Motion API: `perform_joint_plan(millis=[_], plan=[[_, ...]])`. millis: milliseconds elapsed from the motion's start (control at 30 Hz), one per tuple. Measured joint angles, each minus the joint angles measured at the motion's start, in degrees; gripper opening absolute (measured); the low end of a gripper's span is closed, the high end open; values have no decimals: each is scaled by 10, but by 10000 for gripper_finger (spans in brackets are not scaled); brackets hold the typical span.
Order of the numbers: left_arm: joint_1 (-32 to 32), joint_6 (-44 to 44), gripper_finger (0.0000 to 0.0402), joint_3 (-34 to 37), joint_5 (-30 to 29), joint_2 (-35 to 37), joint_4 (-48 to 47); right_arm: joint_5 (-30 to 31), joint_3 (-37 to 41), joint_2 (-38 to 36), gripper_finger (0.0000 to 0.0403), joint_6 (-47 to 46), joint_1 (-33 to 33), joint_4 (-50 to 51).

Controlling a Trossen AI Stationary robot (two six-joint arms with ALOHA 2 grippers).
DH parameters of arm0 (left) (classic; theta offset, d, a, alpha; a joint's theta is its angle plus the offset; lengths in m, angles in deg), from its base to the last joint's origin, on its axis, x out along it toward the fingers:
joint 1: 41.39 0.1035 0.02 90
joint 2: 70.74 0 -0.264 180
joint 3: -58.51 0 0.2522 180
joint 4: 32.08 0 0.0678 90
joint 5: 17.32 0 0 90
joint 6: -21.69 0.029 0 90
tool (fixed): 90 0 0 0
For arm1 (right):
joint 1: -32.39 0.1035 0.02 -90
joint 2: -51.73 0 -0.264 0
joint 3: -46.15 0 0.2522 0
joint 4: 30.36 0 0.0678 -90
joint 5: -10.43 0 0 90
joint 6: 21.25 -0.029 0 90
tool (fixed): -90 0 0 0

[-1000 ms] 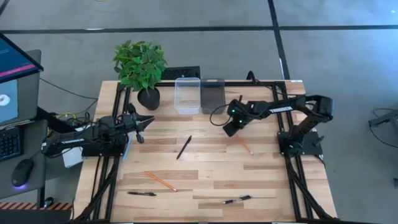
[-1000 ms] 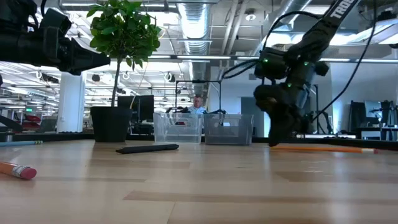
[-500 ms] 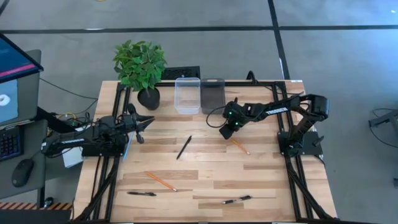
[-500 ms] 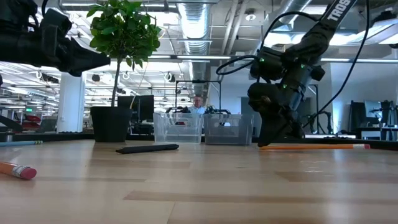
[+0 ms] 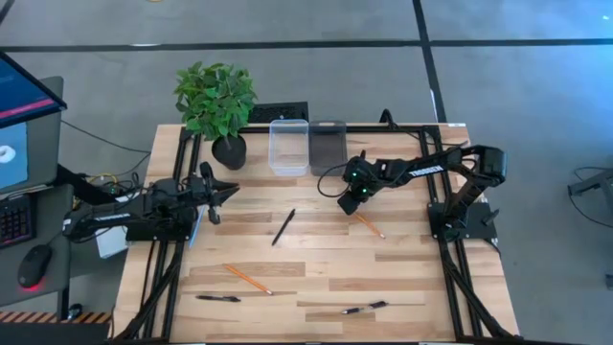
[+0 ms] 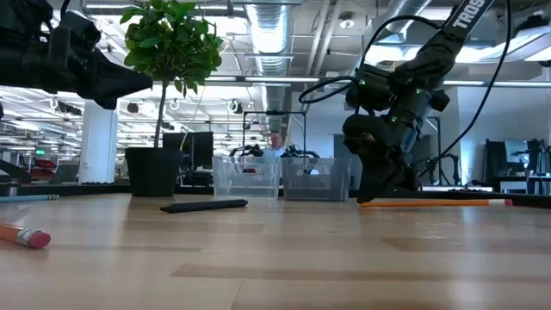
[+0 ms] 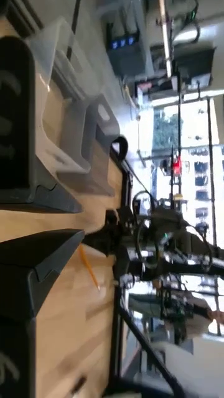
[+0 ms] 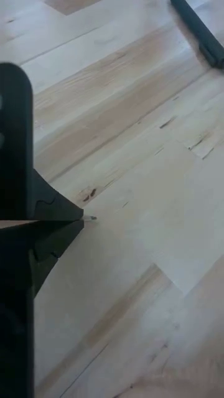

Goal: Sort pens & pencils
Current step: Put the top orange pencil into the transparent bin

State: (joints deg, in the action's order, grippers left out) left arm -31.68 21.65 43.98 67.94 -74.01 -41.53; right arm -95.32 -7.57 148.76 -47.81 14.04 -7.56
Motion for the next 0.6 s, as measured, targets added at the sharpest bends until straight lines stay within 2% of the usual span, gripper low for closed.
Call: perform_joint_plan(millis=[133, 233, 467, 600], plan=[[-8, -2, 43, 0, 39, -45, 74, 0, 0, 0, 31, -2, 0, 0], [-13, 30, 43, -1, 57, -93, 148, 1, 0, 0, 25, -3, 0, 0], [-14, 42, 44, -2, 58, -207, 249, 1, 0, 0, 22, -3, 0, -1], [-14, 49, 63, -2, 58, -267, 289, 1, 0, 0, 33, -2, 0, -2]])
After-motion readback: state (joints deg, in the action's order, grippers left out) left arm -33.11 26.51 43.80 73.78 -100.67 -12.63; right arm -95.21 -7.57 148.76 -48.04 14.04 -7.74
